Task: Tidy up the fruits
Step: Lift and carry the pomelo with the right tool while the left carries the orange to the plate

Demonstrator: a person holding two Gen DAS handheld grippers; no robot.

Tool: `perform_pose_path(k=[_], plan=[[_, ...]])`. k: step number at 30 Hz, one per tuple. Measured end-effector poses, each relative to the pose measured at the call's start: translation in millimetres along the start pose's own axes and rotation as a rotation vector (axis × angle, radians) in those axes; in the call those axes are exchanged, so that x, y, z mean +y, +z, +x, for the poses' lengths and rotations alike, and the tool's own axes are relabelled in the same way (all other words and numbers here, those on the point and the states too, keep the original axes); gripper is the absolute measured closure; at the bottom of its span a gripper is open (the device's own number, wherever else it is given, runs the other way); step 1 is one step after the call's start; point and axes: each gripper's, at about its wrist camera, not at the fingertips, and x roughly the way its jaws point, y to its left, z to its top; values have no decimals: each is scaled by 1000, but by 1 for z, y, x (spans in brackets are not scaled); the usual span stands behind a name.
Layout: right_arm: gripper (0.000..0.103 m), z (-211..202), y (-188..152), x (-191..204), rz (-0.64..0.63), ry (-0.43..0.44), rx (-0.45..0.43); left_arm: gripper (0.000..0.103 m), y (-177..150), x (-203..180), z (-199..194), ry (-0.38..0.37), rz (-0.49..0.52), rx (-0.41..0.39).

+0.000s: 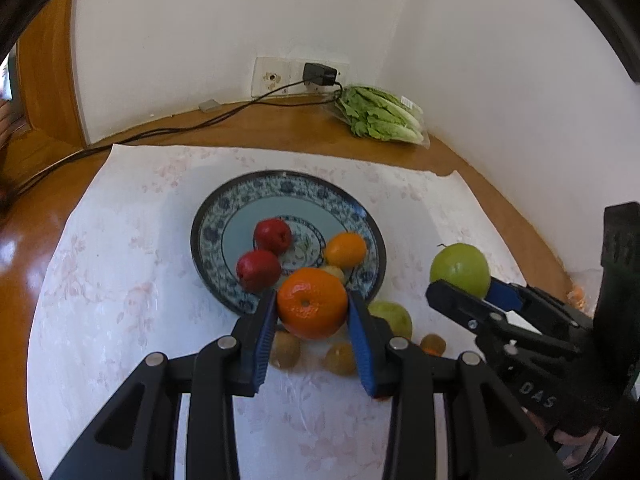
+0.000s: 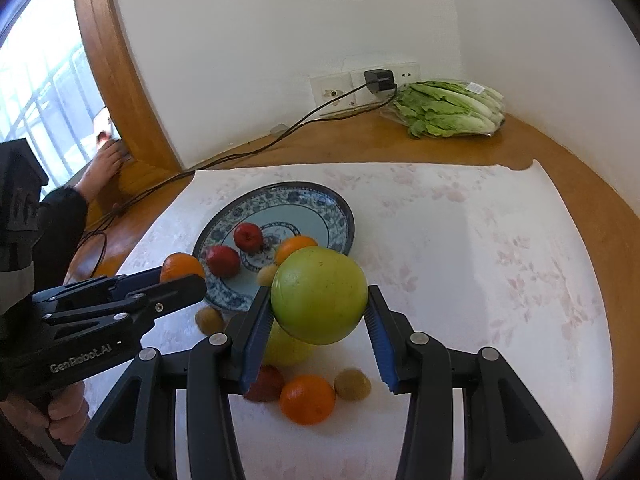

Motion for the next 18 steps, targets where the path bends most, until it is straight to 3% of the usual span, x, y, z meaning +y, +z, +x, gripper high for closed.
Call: perform_pose_path(k=[18], plan=[[57, 59, 39, 15, -42, 14, 17, 66, 7, 13, 17, -11, -39, 11]])
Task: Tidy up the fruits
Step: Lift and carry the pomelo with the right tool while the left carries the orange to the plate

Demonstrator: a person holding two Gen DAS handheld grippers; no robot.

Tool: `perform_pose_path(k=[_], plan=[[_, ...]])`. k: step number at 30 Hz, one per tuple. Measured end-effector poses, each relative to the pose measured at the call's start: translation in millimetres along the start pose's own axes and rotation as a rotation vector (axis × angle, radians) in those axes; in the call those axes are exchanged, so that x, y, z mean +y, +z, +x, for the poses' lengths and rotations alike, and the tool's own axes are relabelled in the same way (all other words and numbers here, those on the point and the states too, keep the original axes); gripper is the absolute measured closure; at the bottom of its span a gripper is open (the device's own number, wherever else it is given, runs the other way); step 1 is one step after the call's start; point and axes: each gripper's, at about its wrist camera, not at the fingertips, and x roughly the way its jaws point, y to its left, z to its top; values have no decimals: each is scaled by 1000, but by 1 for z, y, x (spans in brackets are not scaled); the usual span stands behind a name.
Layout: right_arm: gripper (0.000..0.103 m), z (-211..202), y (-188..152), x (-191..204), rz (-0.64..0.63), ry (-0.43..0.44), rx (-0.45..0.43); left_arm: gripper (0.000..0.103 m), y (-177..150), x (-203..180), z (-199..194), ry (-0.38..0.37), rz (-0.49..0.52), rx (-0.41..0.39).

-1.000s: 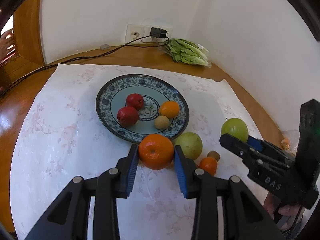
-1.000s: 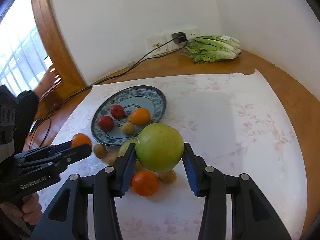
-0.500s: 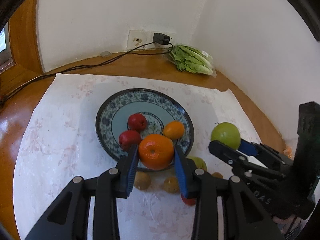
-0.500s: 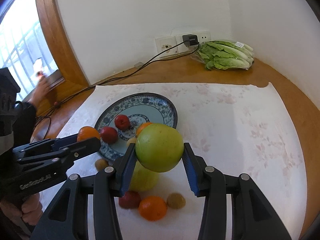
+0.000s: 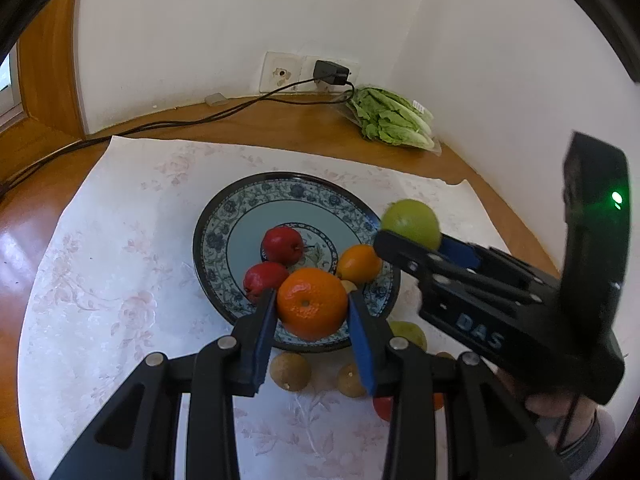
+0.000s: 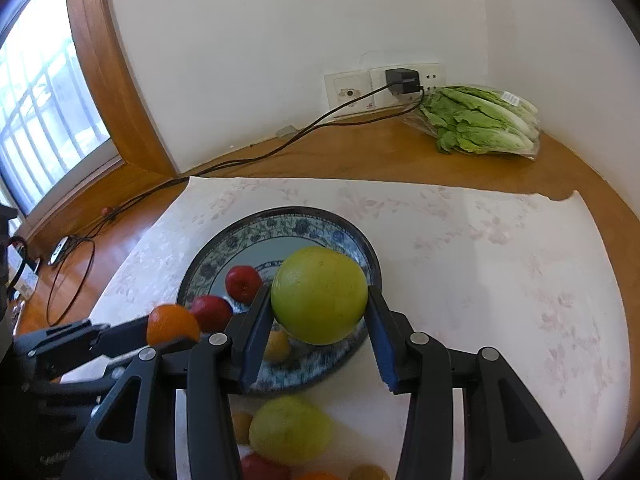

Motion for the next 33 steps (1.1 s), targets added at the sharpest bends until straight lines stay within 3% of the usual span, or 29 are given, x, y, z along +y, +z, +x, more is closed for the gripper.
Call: perform_pose_path(k=[20, 33], plan=[[57, 43, 21, 14, -51, 19, 64, 66, 1, 8, 11, -11, -18, 10], [57, 53, 15, 18, -67, 17, 99, 66, -3, 11, 22, -8, -23, 25]])
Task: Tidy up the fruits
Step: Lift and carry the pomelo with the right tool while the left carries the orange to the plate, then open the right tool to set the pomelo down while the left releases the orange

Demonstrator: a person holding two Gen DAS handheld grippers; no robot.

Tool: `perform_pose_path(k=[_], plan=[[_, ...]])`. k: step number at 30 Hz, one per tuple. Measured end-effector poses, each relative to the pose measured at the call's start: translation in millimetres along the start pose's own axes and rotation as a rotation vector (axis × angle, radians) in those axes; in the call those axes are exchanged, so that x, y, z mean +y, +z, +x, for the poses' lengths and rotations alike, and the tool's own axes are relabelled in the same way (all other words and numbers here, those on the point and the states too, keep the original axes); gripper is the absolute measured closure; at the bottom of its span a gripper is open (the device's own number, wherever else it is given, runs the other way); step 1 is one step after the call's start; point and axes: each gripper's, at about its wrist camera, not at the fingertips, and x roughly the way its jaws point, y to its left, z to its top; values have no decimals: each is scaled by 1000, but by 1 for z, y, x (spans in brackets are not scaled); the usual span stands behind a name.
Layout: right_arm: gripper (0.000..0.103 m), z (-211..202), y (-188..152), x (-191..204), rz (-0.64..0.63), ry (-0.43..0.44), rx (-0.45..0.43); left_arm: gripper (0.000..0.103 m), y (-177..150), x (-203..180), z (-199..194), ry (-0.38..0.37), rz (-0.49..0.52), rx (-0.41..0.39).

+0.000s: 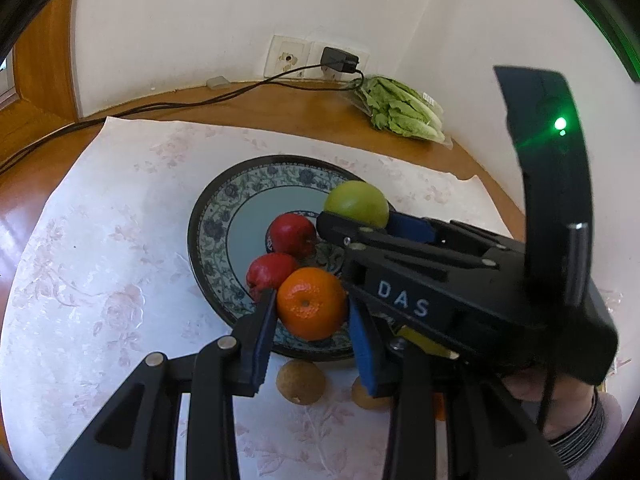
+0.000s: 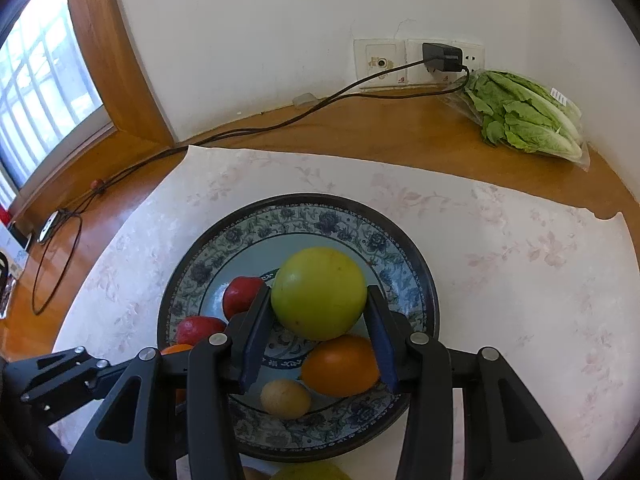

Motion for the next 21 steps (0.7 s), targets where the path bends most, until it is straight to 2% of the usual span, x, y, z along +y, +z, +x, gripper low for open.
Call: perform_pose_path(k=[11, 21], plan=[[56, 5, 1, 0, -1, 3, 34, 66, 0, -1, 3, 15, 11, -18], [52, -11, 5, 6, -30, -4, -5, 66, -1, 1, 3, 7, -4, -8]])
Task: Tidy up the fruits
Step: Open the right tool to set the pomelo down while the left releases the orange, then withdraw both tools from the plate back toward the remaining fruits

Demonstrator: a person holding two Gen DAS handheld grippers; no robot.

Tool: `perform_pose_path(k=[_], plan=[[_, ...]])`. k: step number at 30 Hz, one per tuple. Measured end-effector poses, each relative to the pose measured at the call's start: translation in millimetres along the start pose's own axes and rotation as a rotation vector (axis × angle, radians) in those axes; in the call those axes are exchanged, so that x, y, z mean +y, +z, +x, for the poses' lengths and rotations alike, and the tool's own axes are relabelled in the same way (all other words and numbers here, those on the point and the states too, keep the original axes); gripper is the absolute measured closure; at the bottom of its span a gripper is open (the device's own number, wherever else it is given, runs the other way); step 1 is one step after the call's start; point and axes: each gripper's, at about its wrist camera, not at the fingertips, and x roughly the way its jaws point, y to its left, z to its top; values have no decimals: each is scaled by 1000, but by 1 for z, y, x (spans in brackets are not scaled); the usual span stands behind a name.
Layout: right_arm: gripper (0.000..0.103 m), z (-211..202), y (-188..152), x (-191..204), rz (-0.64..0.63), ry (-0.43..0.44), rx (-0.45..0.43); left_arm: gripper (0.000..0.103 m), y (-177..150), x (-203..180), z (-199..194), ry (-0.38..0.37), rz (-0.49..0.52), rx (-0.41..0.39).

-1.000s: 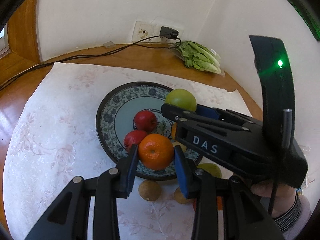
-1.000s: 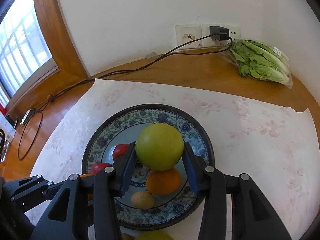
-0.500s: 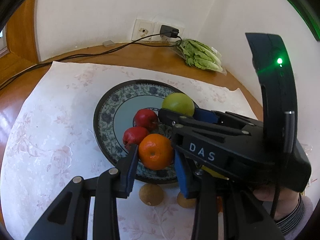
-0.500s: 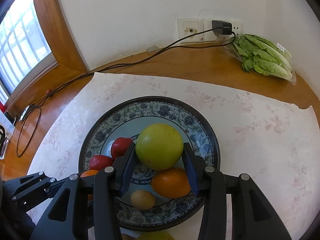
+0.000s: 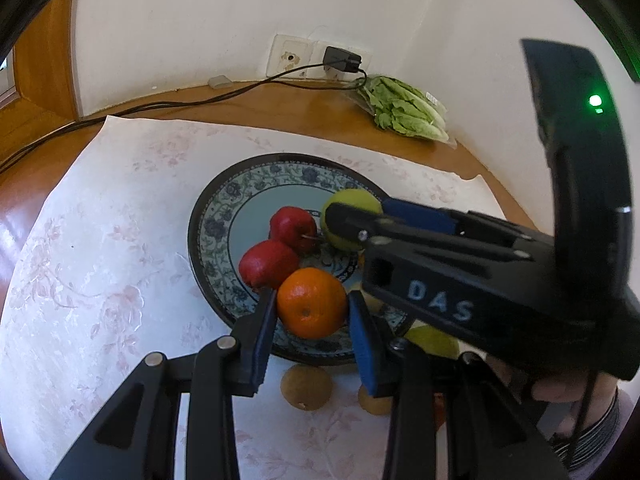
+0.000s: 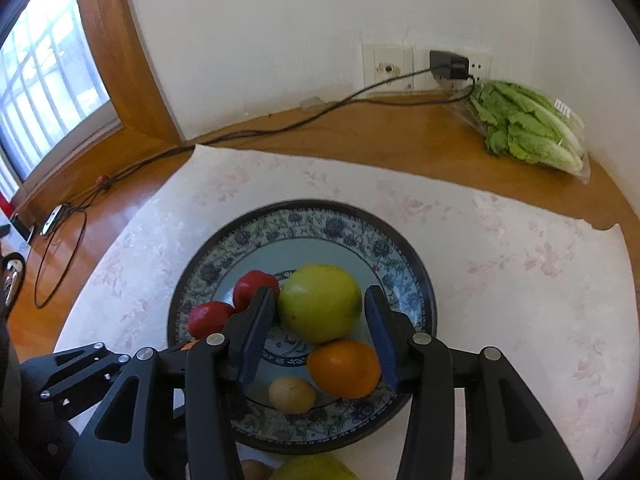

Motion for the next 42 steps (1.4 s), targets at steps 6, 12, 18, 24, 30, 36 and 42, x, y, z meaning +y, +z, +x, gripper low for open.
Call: perform_pose_path(k=[6, 12, 18, 24, 30, 36, 42], plan=[[51, -27, -2, 0, 6, 5, -49, 66, -2, -1, -5, -6, -8, -1], [51, -53, -10, -6, 39, 19, -78, 66, -1, -6, -15, -9, -1, -23], [51, -73, -23, -11, 69, 27, -87, 66, -3, -9, -24, -3, 4, -21], [51, -88, -37, -12, 87, 40, -91, 63, -6, -11, -34, 6, 7, -26], [51, -104, -56, -11, 104, 52, -100, 63, -11, -9, -42, 4, -6, -24], [51, -110, -78, -14, 124, 45, -79, 62, -15, -8, -50, 5, -10, -21], [51, -112, -95, -19, 136, 28, -63, 61, -20, -9, -56, 16, -2, -17]])
